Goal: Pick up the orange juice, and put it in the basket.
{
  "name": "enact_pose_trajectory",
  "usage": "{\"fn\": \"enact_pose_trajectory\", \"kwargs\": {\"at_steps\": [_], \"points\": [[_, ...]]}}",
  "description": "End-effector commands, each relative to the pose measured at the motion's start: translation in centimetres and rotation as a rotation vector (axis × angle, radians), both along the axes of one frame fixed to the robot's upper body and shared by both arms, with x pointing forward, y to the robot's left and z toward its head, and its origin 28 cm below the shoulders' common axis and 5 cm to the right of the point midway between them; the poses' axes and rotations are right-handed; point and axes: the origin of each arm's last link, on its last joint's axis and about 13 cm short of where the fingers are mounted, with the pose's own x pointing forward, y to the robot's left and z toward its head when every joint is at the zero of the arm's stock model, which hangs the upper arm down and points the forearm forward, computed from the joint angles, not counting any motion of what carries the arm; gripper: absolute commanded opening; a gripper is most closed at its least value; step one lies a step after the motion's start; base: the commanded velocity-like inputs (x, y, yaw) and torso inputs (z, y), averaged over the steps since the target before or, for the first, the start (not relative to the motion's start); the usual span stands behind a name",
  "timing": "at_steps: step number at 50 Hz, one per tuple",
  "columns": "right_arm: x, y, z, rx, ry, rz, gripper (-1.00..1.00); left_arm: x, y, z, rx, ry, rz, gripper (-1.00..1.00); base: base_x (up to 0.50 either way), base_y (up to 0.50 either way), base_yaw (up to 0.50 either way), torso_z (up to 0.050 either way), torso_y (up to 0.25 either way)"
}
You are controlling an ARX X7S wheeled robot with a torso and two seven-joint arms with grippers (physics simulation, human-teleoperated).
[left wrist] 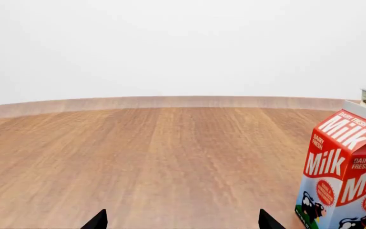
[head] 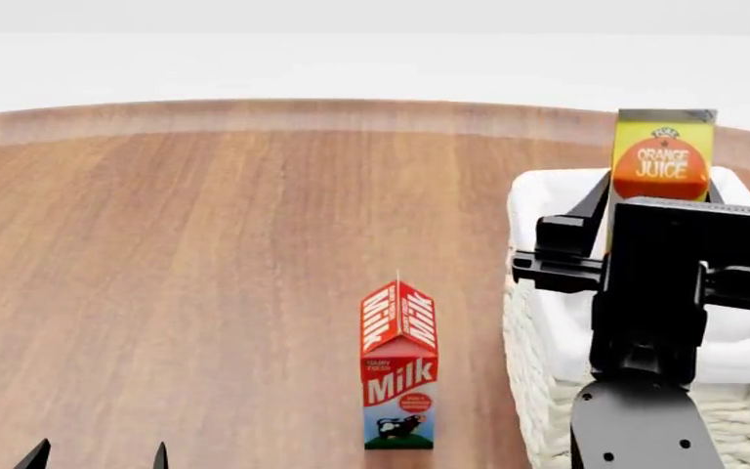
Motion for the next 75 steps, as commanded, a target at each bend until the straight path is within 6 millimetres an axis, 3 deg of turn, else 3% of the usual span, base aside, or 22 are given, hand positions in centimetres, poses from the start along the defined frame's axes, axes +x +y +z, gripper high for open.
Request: {"fn": "enact_pose_trajectory", "kwargs": {"at_steps": [1,20,39,75], "points": [[1.4,-0.1,0.5,-0.051,-0.004,-0.02,-1.0,0.0,0.0,0.0,0.0,0.0,0.0,1.0,0.0,0.0,0.0,0.0,0.0],[3.1,-0.3,0.4,-0.063,0.012,-0.055,-1.0,0.0,0.0,0.0,0.0,0.0,0.0,1.0,0.0,0.0,0.0,0.0,0.001],[5.0,-0.9,-1.2,-0.001,0.035,-0.063,-1.0,0.0,0.0,0.0,0.0,0.0,0.0,1.0,0.0,0.0,0.0,0.001,0.001],[6.8,-1.1,-2.2,0.016,0.041,-0.06,-1.0,0.0,0.0,0.0,0.0,0.0,0.0,1.0,0.0,0.0,0.0,0.0,0.001]]}}
